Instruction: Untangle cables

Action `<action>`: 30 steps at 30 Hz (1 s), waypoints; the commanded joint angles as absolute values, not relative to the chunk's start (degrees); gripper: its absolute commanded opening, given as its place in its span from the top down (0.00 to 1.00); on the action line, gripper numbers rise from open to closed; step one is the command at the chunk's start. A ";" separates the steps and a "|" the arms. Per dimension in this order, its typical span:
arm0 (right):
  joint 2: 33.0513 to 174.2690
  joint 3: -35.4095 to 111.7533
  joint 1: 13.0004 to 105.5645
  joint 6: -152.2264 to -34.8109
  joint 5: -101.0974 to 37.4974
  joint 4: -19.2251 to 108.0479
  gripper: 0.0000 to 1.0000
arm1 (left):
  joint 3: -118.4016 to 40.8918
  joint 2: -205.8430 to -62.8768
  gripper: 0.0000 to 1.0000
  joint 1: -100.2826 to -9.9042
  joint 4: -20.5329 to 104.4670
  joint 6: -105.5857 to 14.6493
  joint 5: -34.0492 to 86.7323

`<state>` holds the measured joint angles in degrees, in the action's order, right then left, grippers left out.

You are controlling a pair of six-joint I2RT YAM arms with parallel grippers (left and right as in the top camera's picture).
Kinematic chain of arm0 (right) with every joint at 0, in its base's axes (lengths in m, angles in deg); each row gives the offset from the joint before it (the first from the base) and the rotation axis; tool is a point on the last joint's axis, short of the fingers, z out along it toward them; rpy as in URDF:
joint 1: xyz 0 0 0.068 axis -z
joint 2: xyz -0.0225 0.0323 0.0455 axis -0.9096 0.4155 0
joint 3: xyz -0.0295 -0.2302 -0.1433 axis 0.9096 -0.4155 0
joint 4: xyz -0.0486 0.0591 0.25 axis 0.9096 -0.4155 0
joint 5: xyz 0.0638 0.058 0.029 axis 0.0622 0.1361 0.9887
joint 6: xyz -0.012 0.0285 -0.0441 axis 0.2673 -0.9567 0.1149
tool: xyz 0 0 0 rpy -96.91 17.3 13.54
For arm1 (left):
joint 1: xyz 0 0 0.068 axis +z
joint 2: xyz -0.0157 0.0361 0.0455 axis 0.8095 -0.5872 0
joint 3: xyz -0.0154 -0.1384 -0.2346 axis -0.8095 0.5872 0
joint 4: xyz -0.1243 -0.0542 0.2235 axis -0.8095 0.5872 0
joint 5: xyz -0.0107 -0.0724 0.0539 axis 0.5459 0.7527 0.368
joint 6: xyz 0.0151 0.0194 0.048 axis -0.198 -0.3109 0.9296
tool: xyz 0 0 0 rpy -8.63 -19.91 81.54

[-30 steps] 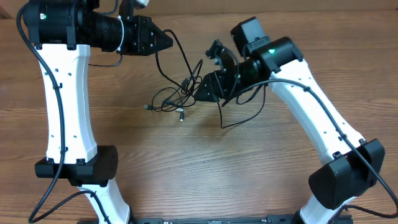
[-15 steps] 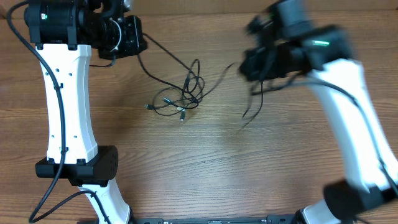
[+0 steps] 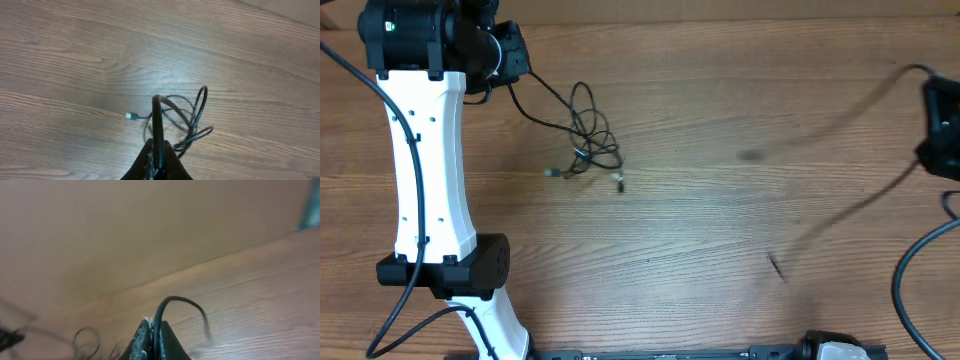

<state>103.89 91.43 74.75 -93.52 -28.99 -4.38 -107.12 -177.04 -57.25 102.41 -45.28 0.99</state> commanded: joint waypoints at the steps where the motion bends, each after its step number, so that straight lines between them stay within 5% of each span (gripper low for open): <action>1: 104.87 91.27 78.05 -95.29 -31.02 -3.99 0.96 | -108.61 -174.89 0.96 -57.40 101.98 -44.12 0.00; 16: 122.42 91.27 79.55 -92.67 -40.71 14.19 0.96 | -108.61 -174.89 0.96 -57.46 101.80 -42.14 8.90; 30: 142.38 91.05 95.05 -97.67 -40.60 29.49 0.96 | -108.61 -174.89 0.96 -57.46 100.49 -42.00 8.90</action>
<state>138.73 91.10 91.64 -94.31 -39.68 28.03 -107.15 -177.04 -57.25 100.93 -43.32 8.18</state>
